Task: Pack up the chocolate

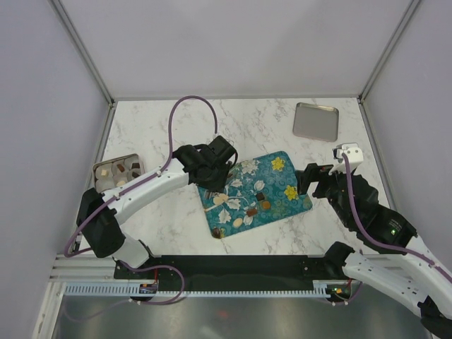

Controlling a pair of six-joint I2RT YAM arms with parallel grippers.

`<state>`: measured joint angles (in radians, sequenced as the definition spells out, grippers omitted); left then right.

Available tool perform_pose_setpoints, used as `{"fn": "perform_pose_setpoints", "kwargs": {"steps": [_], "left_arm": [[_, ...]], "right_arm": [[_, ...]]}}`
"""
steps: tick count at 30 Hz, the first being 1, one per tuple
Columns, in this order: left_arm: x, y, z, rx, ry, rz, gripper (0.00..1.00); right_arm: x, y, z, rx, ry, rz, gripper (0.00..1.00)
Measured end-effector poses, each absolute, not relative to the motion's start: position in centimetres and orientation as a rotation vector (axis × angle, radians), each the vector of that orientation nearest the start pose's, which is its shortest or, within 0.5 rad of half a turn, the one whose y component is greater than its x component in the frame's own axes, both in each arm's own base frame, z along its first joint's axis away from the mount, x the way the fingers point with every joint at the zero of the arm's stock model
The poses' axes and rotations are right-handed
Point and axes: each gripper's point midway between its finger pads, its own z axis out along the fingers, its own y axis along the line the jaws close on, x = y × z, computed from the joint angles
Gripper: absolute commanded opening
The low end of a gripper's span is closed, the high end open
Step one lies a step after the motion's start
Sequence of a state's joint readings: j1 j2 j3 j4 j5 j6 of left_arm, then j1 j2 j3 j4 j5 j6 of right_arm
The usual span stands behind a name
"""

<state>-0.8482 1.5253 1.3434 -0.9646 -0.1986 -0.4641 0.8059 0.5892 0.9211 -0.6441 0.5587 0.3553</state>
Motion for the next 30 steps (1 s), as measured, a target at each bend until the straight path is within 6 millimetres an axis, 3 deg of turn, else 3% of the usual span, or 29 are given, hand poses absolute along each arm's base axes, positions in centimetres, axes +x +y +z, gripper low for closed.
{"fn": "perform_pose_setpoints", "kwargs": {"steps": [8,9,19,30], "left_arm": [[22.8,-23.7,14.8,0.463,2.644,-0.142,0.49],[22.8,-23.7,14.8,0.463,2.645,-0.141,0.41],[22.3,-24.0,14.6,0.428,2.672,-0.177,0.41],[21.3,-23.0,14.9,0.406,2.697,-0.162,0.45]], "right_arm": [[21.0,10.2,29.0,-0.033,1.837,0.293,0.94],[21.0,10.2,29.1,-0.033,1.837,0.294,0.94],[20.8,10.0,29.3,-0.027,1.826,0.302,0.94],[20.7,10.1,29.3,-0.029,1.826,0.306,0.94]]}}
